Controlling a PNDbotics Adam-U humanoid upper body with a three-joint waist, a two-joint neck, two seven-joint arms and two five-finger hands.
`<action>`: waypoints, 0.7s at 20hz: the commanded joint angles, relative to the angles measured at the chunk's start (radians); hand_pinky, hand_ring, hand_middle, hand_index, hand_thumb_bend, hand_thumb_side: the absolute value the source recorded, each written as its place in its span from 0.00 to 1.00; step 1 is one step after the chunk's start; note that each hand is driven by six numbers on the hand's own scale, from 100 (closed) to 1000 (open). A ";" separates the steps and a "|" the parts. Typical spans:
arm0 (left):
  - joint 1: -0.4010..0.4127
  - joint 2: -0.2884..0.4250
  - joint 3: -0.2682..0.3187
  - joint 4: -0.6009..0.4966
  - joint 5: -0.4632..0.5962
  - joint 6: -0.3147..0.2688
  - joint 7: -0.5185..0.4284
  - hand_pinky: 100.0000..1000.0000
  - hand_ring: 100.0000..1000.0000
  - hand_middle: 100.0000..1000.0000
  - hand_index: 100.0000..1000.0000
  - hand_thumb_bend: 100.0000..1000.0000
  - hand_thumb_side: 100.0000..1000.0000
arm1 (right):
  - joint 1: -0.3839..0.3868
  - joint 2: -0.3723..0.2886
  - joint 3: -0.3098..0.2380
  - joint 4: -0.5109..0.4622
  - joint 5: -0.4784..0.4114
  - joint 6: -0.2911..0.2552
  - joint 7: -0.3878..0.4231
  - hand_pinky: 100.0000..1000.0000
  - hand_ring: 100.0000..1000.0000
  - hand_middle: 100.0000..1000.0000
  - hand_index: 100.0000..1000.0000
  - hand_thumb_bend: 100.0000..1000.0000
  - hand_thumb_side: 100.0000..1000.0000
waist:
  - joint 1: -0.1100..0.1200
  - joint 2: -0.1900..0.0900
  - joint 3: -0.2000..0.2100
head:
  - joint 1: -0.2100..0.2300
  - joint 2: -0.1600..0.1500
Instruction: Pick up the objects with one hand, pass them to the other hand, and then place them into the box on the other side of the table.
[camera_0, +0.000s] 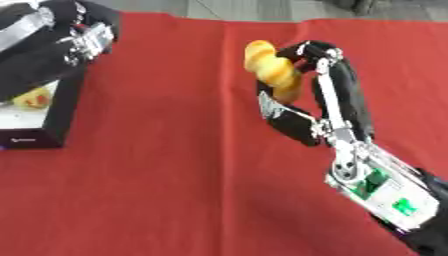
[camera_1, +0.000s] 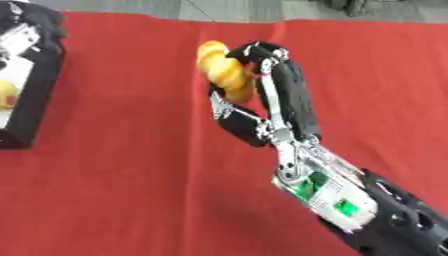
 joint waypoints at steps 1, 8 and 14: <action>-0.041 0.013 -0.045 -0.012 -0.016 0.046 -0.047 0.78 0.75 0.76 0.87 0.00 0.82 | -0.016 -0.011 0.006 -0.021 0.036 0.150 -0.194 0.59 0.68 0.37 0.47 0.01 0.00 | 0.007 -0.032 0.003 | -0.001 -0.002; -0.096 -0.029 -0.118 -0.012 -0.068 0.111 -0.155 0.80 0.78 0.79 0.90 0.00 0.80 | -0.030 -0.014 0.030 -0.021 0.116 0.043 -0.148 0.62 0.68 0.38 0.48 0.02 0.00 | 0.010 -0.033 0.008 | -0.005 -0.001; -0.122 -0.055 -0.141 -0.012 -0.136 0.105 -0.241 0.82 0.79 0.80 0.93 0.00 0.77 | -0.029 -0.012 0.036 -0.021 0.182 -0.021 -0.108 0.64 0.68 0.39 0.49 0.04 0.00 | 0.011 -0.033 0.011 | -0.005 -0.004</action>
